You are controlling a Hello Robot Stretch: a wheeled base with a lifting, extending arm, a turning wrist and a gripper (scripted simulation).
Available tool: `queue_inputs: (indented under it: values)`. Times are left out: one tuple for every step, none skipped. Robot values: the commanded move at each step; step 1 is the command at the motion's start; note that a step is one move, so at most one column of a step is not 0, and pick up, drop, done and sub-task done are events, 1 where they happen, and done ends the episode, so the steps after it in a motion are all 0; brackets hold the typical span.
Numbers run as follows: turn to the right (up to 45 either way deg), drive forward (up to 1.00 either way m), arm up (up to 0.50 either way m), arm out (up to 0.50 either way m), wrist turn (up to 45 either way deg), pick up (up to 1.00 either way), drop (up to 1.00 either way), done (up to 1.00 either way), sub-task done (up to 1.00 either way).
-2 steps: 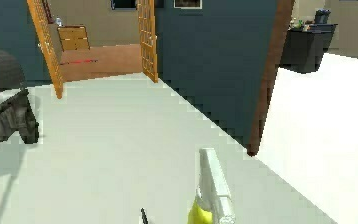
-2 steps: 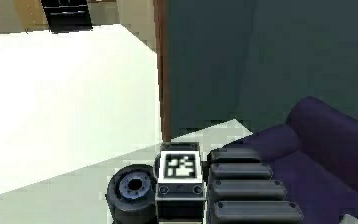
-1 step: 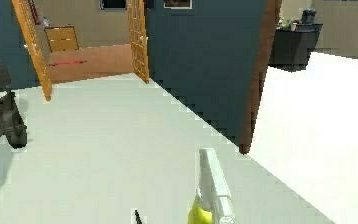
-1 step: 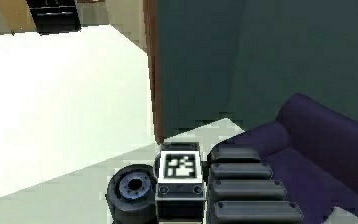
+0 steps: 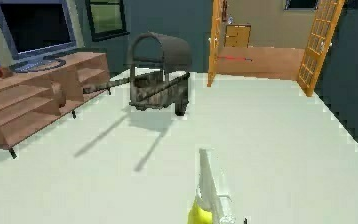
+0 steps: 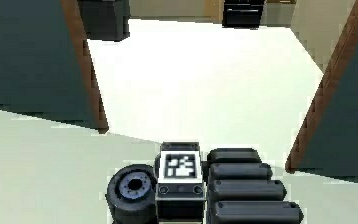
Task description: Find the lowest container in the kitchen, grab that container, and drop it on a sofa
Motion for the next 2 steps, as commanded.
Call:
queue_inputs:
  values:
    - [-45.0, 0.0, 0.0, 0.0, 0.0, 0.0, 0.0, 0.0, 0.0]
    - [-45.0, 0.0, 0.0, 0.0, 0.0, 0.0, 0.0, 0.0, 0.0]
